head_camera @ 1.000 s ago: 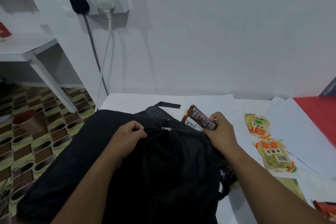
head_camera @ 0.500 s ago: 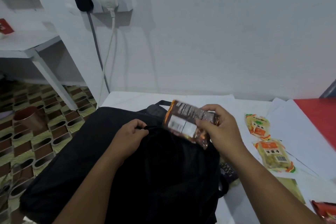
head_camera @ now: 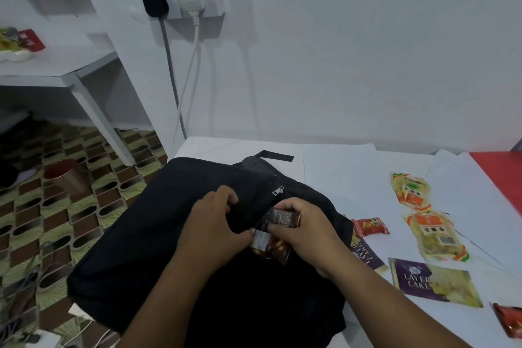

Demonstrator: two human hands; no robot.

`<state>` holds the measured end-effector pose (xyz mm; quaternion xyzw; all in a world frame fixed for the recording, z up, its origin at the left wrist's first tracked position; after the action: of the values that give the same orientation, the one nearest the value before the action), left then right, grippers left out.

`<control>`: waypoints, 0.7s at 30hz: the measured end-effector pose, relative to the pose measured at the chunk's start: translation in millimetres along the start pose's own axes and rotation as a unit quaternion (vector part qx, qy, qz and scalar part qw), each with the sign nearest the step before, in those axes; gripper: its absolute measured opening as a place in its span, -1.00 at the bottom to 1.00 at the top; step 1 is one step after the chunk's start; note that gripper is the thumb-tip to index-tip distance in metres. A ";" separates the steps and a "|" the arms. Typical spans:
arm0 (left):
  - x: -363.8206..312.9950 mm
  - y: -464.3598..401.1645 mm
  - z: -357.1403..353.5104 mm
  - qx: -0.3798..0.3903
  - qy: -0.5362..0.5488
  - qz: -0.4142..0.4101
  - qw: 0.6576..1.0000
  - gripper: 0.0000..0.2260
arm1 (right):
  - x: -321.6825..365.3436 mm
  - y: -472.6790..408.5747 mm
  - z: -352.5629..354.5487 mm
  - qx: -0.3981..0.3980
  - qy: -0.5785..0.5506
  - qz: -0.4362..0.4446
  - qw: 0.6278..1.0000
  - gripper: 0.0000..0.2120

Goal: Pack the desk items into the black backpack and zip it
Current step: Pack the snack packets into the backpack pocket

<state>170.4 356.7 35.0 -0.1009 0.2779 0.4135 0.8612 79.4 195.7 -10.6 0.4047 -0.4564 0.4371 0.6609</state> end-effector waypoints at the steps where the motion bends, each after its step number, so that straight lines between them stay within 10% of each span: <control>1: 1.4 4.4 5.8 -0.014 -0.002 0.011 1.000 -0.72 | 0.5 0.4 -5.4 0.006 -0.017 0.001 1.000 -0.76; 9: 10.8 17.1 5.8 -0.029 0.100 0.034 0.994 -0.82 | 1.7 -1.3 -52.6 0.178 -0.130 0.012 0.975 -0.48; 16: 14.8 27.1 -3.1 -0.023 0.121 0.035 0.992 -0.82 | -11.0 7.3 -21.6 -0.053 0.067 -0.007 0.996 -0.59; 21: 12.1 29.3 -1.1 -0.045 0.147 0.024 0.988 -0.86 | -12.0 11.1 -66.4 0.093 0.029 0.007 0.995 -0.70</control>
<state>153.7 382.9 29.0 -0.1925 0.3848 0.4270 0.7953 83.0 258.4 -37.6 0.4485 -0.3970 0.4937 0.6305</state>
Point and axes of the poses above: each hand's wrist, its own y-axis away from the middle knuckle, its own z-axis out of the back of the hand, x = y × z, the point moved 8 cm from there along -y, towards the middle knuckle, and after that the axes turned 10 degrees about x, right-handed, at the moved point
